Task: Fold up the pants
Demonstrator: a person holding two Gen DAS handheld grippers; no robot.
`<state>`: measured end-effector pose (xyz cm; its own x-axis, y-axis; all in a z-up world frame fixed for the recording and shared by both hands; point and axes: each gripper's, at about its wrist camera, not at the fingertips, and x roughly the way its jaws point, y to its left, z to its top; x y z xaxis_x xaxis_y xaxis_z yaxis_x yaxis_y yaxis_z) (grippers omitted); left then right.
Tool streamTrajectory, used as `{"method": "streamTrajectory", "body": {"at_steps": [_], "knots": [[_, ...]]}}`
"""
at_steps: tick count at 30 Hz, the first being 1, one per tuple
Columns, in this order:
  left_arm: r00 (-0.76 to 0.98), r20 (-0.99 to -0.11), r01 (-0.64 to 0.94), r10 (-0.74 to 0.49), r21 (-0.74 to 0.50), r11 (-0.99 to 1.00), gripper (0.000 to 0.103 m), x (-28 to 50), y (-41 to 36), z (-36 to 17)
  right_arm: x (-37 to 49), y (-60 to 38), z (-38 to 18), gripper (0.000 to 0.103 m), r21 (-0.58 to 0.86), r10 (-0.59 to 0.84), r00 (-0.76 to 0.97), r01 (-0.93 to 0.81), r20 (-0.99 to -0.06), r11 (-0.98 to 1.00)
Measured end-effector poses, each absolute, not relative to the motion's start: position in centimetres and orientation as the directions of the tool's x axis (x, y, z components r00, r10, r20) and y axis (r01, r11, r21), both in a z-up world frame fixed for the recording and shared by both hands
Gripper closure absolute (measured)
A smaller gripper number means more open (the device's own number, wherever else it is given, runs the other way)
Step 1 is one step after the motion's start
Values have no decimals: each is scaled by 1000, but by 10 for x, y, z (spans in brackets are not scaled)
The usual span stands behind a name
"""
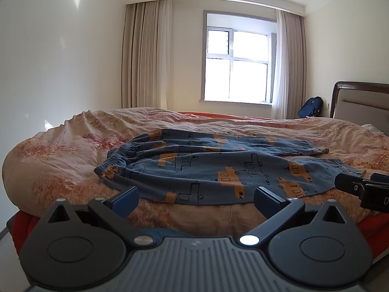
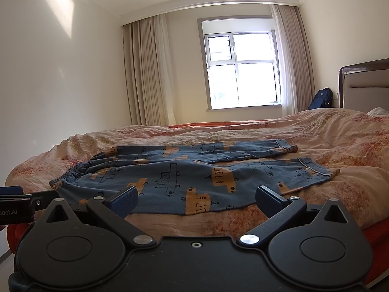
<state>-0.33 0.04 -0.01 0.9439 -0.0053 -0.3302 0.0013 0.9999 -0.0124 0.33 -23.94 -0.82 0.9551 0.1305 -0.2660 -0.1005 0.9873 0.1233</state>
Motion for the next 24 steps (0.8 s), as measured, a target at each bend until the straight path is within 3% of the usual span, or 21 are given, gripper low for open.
{"method": "streamTrajectory", "body": {"at_steps": [24], "knots": [[940,-340,5,-9,-14,1000,0,-7,0,-4,3,-241,-13,0,125,131,954,-100,-271,987]]}}
